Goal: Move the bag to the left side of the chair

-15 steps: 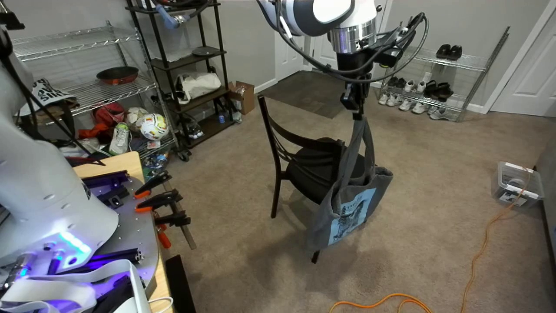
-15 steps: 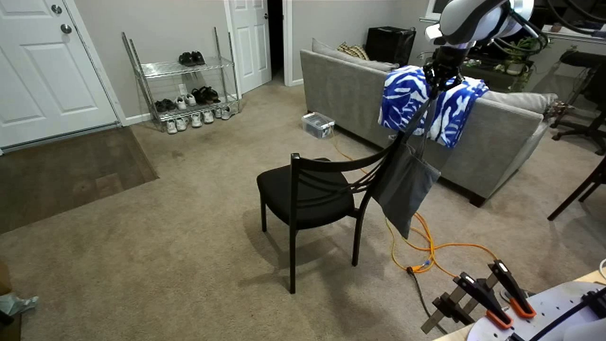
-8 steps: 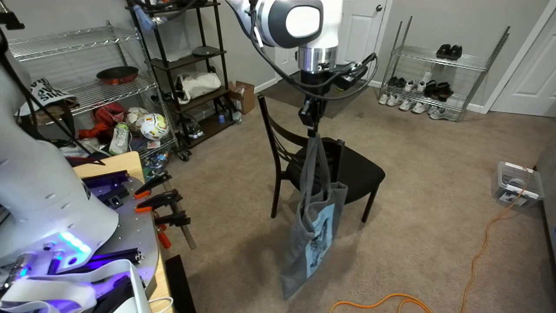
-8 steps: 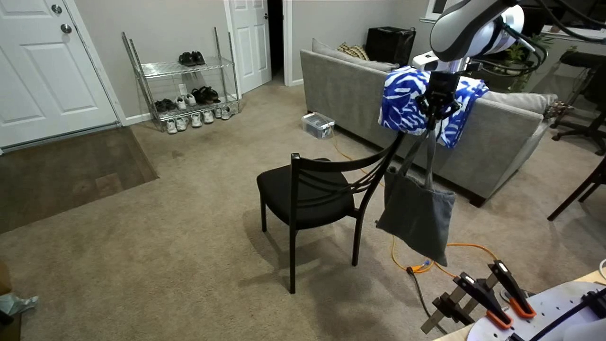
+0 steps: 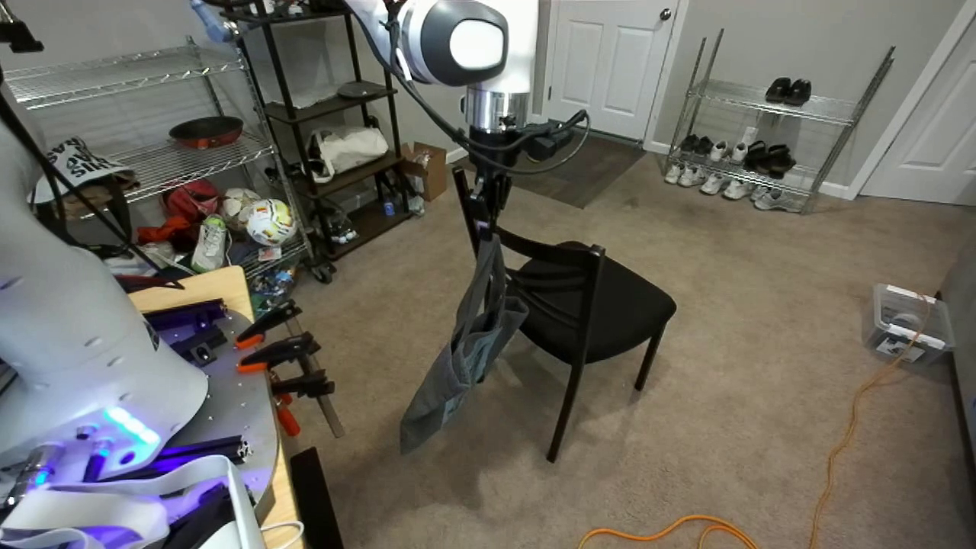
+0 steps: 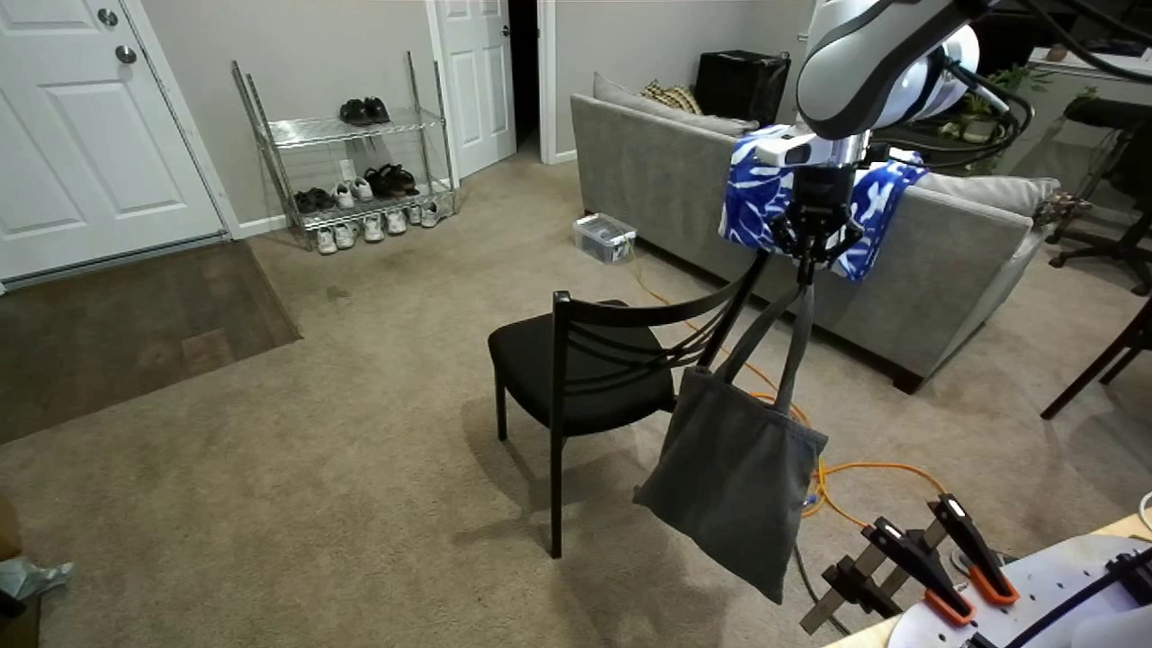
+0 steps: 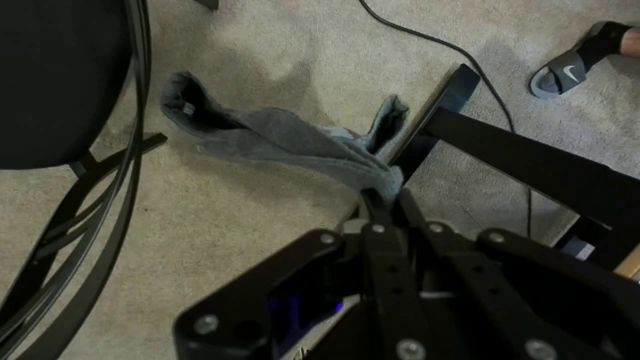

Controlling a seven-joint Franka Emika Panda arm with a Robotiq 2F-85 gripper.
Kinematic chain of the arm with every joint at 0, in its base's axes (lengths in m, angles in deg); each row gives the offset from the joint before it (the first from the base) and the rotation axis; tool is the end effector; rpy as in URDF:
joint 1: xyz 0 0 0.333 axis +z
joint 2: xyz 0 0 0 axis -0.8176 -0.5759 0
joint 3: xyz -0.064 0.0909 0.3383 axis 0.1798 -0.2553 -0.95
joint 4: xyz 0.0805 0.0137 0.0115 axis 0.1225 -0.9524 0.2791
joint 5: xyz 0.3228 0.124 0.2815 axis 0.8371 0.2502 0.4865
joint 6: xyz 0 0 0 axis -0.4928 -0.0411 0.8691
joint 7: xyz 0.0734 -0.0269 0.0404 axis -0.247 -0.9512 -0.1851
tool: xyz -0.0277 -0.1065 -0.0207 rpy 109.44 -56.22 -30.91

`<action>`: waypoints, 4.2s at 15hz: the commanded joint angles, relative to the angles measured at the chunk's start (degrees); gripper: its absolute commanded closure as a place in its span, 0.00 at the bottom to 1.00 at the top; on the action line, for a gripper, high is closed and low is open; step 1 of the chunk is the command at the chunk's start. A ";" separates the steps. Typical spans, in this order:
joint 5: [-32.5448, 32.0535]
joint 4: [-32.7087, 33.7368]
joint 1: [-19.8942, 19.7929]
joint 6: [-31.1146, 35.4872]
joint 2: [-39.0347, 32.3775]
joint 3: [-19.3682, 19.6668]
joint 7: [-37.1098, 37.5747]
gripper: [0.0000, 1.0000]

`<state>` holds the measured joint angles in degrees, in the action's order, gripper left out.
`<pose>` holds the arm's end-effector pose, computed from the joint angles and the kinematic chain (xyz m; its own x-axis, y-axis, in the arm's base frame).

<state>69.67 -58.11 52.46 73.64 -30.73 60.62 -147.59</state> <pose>0.5829 0.0003 0.2667 -0.5499 0.8352 -0.0077 0.8264 0.5427 -0.1499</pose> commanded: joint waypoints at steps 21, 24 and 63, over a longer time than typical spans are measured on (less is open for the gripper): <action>-2.66 -9.79 8.80 12.09 2.39 -8.09 0.03 0.98; -0.87 -7.76 9.16 15.10 0.56 -9.67 0.13 0.98; -2.68 21.19 15.27 16.39 -12.25 -12.10 11.96 0.98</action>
<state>67.58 -35.16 68.95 89.44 -45.06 48.12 -137.55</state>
